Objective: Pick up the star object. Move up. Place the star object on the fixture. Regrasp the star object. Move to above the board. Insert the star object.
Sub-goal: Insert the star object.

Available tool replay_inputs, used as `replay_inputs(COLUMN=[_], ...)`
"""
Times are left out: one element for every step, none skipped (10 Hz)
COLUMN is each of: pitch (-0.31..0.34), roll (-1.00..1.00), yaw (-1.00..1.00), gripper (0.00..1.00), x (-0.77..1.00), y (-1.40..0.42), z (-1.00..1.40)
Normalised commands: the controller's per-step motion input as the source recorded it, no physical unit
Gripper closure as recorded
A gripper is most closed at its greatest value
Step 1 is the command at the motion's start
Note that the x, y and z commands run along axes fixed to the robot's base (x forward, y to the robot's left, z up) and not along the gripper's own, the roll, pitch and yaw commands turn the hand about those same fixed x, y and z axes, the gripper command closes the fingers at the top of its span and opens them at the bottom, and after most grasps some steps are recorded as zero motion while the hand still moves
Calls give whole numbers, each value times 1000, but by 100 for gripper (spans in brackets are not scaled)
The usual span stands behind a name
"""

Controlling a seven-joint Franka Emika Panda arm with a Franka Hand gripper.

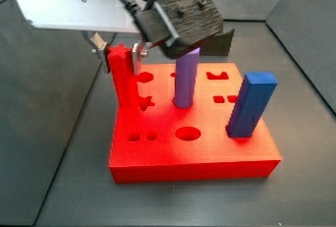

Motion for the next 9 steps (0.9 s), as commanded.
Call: replay_inputs(pitch=[39,86,89,69,0,160,201,186,90], roll=[-14,0,0,0,0,0,0,0,0], yaw=[-131,-334,-343,-206,0,-263,-609,-500,-377], gripper=[100,100,100,100,100,100,100,100,100], x=[437,591,586,234,-157,220,314,266,277], y=[-143,-137,-106,0,89,286,326,60,-29], z=[-460,-371,-291,0,0,-520,-606,-494,-354])
